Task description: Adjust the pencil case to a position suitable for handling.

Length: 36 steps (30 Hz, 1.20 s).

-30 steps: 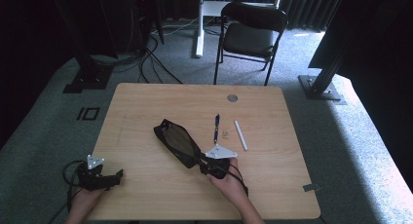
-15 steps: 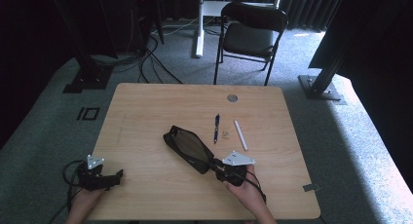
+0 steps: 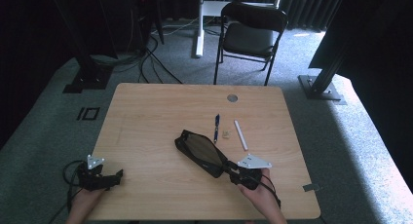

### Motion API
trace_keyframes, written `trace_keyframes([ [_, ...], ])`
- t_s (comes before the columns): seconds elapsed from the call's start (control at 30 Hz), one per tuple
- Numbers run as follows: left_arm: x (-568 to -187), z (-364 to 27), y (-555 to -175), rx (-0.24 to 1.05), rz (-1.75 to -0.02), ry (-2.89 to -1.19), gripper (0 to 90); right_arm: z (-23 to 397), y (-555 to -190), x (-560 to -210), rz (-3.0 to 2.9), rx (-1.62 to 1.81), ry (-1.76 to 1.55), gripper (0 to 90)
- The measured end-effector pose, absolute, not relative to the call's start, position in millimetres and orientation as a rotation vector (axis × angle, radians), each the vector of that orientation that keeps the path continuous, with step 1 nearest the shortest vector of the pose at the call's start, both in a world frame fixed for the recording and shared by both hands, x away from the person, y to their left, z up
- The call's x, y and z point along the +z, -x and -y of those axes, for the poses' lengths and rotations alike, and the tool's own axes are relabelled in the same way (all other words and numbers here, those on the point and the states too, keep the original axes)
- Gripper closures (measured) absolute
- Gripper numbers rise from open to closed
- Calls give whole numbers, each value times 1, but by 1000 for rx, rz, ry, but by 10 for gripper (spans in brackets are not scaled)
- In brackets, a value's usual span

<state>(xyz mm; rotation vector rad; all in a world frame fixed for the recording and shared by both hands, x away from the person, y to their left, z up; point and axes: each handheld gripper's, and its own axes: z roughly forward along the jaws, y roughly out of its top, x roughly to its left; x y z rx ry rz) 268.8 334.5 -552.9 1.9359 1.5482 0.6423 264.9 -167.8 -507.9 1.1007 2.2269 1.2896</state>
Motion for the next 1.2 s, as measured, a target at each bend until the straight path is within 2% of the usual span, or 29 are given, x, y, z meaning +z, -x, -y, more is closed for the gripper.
trace_keyframes([
  [1.03,-553,-334,-269,642,-1548,-1935,4,227,-232,-508,-2167,1240,-1212,734],
  [1.17,-553,-334,-269,642,-1548,-1935,4,230,-231,-508,-2179,1235,-1209,702],
  [1.2,-553,-334,-269,642,-1548,-1936,4,230,-231,-507,-2184,1241,-1213,639],
])
